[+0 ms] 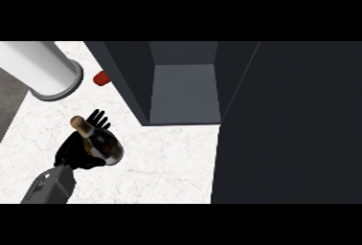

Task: Pick up the wine, place it into the cabinet and close the cabinet

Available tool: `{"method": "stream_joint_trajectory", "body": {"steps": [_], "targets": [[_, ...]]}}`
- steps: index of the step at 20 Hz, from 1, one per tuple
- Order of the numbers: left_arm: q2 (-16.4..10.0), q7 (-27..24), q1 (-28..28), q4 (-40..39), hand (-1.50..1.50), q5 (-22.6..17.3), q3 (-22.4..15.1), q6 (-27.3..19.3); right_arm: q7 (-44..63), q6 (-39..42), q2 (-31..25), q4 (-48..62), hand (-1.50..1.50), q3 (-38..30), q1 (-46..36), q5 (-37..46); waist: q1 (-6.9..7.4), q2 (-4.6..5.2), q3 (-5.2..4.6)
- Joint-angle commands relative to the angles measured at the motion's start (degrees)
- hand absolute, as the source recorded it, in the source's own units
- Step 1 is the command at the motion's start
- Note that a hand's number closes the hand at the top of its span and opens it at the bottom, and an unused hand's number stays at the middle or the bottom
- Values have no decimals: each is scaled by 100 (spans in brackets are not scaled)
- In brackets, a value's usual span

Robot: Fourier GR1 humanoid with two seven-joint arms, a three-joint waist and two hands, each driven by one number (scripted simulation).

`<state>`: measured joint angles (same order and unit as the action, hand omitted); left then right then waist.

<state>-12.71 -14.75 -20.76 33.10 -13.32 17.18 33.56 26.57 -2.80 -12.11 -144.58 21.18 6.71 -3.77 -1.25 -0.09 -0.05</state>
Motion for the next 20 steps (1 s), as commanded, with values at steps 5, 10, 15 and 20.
{"method": "stream_joint_trajectory", "body": {"steps": [5,10,15,20], "targets": [[168,187,-393,-442,-150,-280,143,95,538,-176,43,-1304,-150,312,267,34,22,-8,0],[322,-571,-107,-500,-150,43,-76,131,604,-127,-84,-1389,-150,-51,262,-287,15,-1,1],[555,-404,-334,-425,150,-30,-92,-162,491,-81,-124,-1454,-150,316,570,-40,10,-19,5],[462,-649,-436,-360,150,211,-233,-361,730,-93,-188,-1499,-150,-294,132,-487,22,-6,3]]}}
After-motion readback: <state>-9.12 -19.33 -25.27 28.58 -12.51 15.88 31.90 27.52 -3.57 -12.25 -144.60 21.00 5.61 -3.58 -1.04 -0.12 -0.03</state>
